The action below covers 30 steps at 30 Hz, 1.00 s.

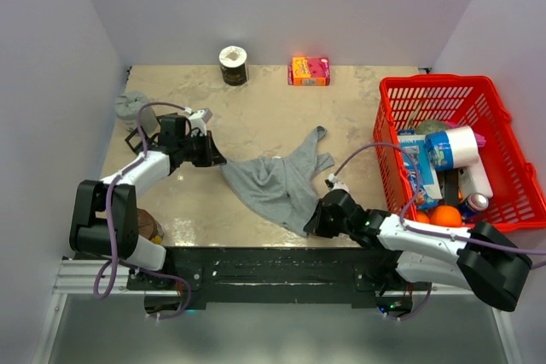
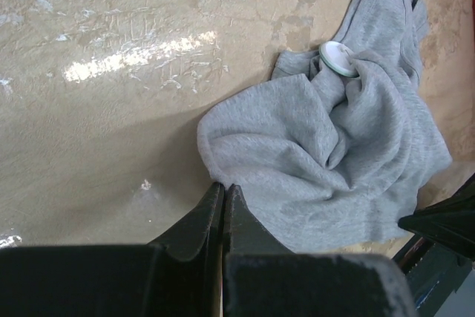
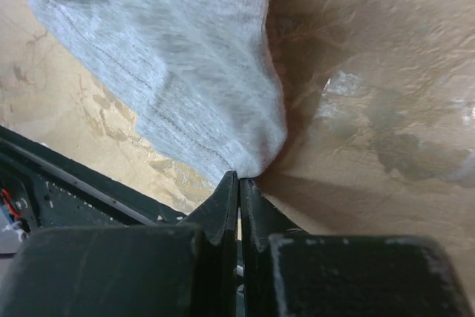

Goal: Pin the brooch onto the clothing
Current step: Pick up the clothing with brooches from the center of the board, then flatten out the clothing with brooches at the center of the board.

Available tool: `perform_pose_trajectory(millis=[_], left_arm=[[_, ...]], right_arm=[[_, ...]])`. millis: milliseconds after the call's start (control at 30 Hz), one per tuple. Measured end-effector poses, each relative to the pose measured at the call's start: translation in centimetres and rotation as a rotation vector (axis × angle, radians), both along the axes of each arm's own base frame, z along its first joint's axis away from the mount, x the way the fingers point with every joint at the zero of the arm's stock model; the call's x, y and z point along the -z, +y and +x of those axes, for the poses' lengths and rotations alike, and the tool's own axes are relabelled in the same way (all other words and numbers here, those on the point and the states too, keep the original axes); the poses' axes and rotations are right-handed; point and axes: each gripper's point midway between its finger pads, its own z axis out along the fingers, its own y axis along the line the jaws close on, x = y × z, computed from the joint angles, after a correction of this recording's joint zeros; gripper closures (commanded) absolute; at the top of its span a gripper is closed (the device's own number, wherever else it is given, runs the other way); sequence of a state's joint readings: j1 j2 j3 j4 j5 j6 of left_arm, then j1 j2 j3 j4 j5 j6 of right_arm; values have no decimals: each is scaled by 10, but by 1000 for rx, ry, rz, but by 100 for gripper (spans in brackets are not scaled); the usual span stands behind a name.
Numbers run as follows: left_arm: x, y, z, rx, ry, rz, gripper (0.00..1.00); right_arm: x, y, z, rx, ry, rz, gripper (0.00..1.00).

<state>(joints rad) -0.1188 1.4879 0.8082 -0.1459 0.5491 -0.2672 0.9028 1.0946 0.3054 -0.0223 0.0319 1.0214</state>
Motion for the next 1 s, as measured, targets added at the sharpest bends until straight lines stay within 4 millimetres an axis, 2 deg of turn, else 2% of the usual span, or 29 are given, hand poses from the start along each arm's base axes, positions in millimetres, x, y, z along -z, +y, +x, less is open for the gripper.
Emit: perform_pose_trajectory(millis=[67, 133, 200, 267, 367, 433, 467, 533, 667, 767, 867, 1000], left_arm=[[-3, 0, 1, -2, -10, -4, 100], [-14, -1, 3, -10, -43, -12, 100], [-32, -1, 8, -26, -95, -25, 100], [-66, 0, 16, -55, -177, -40, 100], [-138, 1, 39, -99, -360, -72, 100], [-202, 4, 53, -137, -521, -101, 100], [-227, 6, 55, -151, -586, -110, 100], [-288, 11, 55, -192, -730, -139, 100], [-398, 24, 34, -259, -981, -198, 100], [-460, 32, 10, -289, -1122, -229, 100], [-509, 39, -20, -309, -1236, -258, 100], [-551, 43, -55, -310, -1340, -289, 100]], right_arm=[[-9, -3, 6, 12, -26, -23, 100], [-32, -1, 22, 27, -85, -37, 100], [-73, 3, 47, 53, -183, -32, 100], [-128, 7, 76, 88, -309, 1, 100], [-217, -1, 114, 148, -519, 36, 100], [-271, -13, 133, 185, -658, 25, 100], [-291, -18, 138, 198, -708, 12, 100], [-347, -29, 149, 230, -840, -9, 100], [-438, -45, 152, 273, -1050, -12, 100], [-487, -57, 145, 292, -1162, -11, 100], [-531, -73, 132, 309, -1264, -6, 100], [-563, -84, 118, 316, -1334, 9, 100]])
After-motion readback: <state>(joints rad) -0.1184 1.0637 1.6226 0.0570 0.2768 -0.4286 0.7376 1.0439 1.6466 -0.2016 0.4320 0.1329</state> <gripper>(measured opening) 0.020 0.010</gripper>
